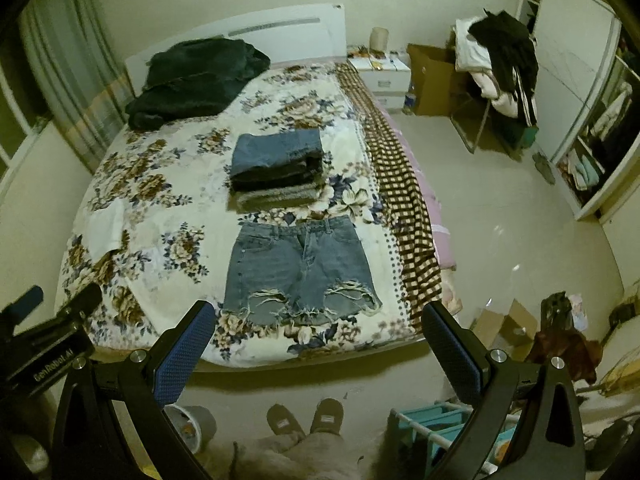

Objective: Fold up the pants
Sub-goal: 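Lower both grippers to the frayed hem of the denim shorts and grasp it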

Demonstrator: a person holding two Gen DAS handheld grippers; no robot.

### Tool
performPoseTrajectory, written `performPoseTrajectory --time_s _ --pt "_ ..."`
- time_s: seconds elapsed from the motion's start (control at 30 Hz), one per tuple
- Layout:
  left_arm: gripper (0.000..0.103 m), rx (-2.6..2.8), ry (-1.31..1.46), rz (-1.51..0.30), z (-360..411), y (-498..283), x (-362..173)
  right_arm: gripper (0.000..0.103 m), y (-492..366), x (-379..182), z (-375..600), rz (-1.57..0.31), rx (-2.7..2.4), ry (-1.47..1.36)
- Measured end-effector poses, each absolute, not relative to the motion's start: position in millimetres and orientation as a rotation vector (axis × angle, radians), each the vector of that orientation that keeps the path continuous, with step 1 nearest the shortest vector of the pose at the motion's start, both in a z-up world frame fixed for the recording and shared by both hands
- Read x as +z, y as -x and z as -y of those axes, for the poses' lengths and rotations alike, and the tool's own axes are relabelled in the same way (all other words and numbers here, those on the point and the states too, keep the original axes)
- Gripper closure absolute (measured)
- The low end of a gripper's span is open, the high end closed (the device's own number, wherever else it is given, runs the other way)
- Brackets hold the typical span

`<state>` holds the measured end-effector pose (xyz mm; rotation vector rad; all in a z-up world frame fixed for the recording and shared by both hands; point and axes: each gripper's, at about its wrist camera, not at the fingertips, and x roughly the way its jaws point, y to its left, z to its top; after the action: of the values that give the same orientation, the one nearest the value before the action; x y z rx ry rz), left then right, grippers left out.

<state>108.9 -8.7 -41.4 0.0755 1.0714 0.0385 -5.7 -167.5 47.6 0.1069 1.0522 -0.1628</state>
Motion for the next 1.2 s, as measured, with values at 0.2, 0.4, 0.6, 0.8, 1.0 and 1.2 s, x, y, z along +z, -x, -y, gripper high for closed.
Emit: performPoseTrajectory --time_s 0.2,0.4,0.6,0.8,1.0,1.2 --pt "0.000 0.019 -0.093 -1.147 28.6 -150.7 -100.7 0.000 -50.6 -30.0 187.7 -1.104 -0.189 -0.097" --pt "0.000 0.084 -0.112 -1.186 57.4 -195.1 -157.1 0.000 -125.9 -110.5 237.4 -1.180 -0.163 -0.117" --pt "0.000 0.173 -0.104 -1.267 108.8 -246.0 -236.1 0.000 -222.7 -212.1 313.9 -1.314 -0.062 -0.129" --pt "0.000 0.183 -0.014 -1.455 178.0 -277.2 -368.9 0.017 -311.8 -337.8 380.9 -1.432 0.050 -0.078" --pt "0.000 0.125 0.075 -1.583 250.0 -275.5 -475.6 0.026 -353.6 -453.6 424.1 -1.577 0.125 -0.146" --pt "0.000 0.078 0.204 -1.679 299.5 -253.1 -542.3 0.026 -366.3 -536.5 449.4 -1.677 0.204 -0.286"
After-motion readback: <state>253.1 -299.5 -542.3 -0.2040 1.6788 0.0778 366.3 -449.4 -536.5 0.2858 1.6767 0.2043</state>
